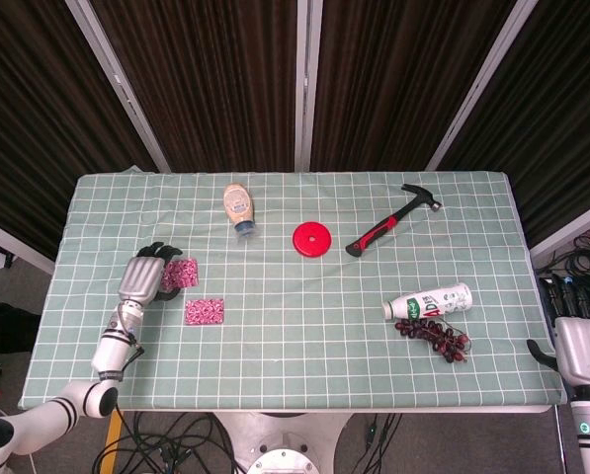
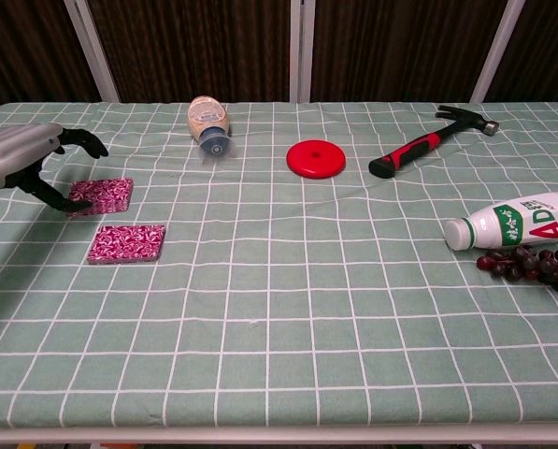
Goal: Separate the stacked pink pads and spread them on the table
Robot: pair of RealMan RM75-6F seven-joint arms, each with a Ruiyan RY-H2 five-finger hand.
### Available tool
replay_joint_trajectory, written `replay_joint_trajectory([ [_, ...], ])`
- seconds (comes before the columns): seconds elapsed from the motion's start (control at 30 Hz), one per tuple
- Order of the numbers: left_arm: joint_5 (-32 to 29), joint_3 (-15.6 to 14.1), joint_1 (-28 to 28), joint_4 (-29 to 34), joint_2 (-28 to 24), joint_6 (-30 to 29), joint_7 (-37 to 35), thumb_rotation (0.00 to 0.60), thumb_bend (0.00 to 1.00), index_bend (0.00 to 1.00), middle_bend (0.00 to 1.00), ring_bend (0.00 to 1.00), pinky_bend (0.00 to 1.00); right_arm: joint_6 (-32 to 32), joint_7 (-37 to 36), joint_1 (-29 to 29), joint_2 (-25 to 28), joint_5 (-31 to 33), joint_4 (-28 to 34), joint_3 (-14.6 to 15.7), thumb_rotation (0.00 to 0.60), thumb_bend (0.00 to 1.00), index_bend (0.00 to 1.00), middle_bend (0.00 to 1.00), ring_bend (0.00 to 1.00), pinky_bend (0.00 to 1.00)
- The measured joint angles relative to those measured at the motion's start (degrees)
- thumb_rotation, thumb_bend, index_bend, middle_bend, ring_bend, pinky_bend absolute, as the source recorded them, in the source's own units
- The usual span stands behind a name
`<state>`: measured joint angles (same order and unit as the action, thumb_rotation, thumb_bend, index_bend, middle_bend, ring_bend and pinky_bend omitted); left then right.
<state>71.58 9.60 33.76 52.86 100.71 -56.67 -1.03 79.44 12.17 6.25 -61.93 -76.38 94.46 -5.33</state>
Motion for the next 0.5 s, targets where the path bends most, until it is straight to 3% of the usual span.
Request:
replay_joint_trajectory([
  [0.23, 0.34, -0.14, -0.33, 3.04, -1.3, -0.05, -0.3, 0.6, 0.21, 0.23, 0.26, 0.1, 0.19, -0.33, -0.61, 0.04, -0.17, 0.18, -0.48, 0.06, 0.6, 0.15, 0.0, 0.0, 0.0, 0.0],
  [0.5, -1.76, -0.99, -1.18, 17.46, -6.4, 1.1, 5.57, 0.6, 0.21, 0.23, 0.28, 0.1, 0.18, -0.75, -1.32, 0.18, -0.33, 0.23, -0.96, 0.1, 0.6, 0.15, 0.0, 0.0, 0.0, 0.0],
])
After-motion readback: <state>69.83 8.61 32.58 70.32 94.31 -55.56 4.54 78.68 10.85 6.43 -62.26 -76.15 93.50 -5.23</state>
